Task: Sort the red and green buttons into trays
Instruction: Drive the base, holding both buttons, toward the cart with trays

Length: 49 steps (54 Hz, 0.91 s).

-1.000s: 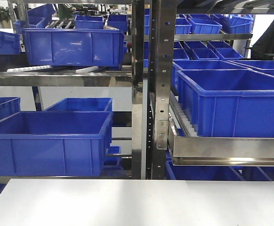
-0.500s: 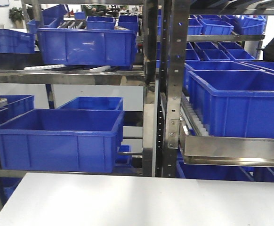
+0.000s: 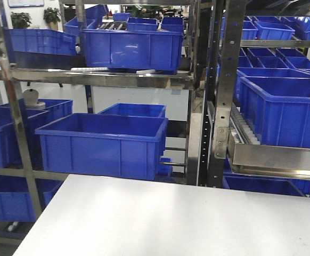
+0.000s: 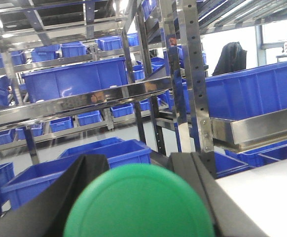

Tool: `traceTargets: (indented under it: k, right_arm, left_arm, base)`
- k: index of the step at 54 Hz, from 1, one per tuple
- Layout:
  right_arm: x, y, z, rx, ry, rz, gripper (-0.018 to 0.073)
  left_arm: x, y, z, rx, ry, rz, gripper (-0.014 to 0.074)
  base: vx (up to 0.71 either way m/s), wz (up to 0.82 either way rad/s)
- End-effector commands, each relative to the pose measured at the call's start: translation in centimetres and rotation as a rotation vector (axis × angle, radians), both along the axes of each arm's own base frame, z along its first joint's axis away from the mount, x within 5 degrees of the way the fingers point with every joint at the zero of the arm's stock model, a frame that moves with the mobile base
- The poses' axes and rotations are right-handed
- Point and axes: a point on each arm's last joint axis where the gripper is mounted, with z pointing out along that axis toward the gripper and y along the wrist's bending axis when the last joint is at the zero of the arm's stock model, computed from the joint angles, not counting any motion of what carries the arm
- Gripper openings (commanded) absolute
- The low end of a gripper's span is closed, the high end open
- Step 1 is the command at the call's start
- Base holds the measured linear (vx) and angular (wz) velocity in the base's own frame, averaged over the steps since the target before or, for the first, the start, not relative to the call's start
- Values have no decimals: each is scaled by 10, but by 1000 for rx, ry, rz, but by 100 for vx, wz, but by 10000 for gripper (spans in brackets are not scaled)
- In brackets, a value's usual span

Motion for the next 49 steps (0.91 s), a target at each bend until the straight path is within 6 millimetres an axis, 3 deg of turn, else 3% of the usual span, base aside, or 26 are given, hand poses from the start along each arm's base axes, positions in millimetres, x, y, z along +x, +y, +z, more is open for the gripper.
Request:
traceTargets:
  k: [1,49]
  right_arm:
    - [-1,3,16,1,-96,40,-9]
    - [-1,3,16,2,-97,40,-9]
  left_arm:
    - [-2,-2,13,-50,-35,-28,-6]
    - [-2,-2,13,-50,-35,-28,-6]
  base:
    - [-23,14]
    - [-18,22]
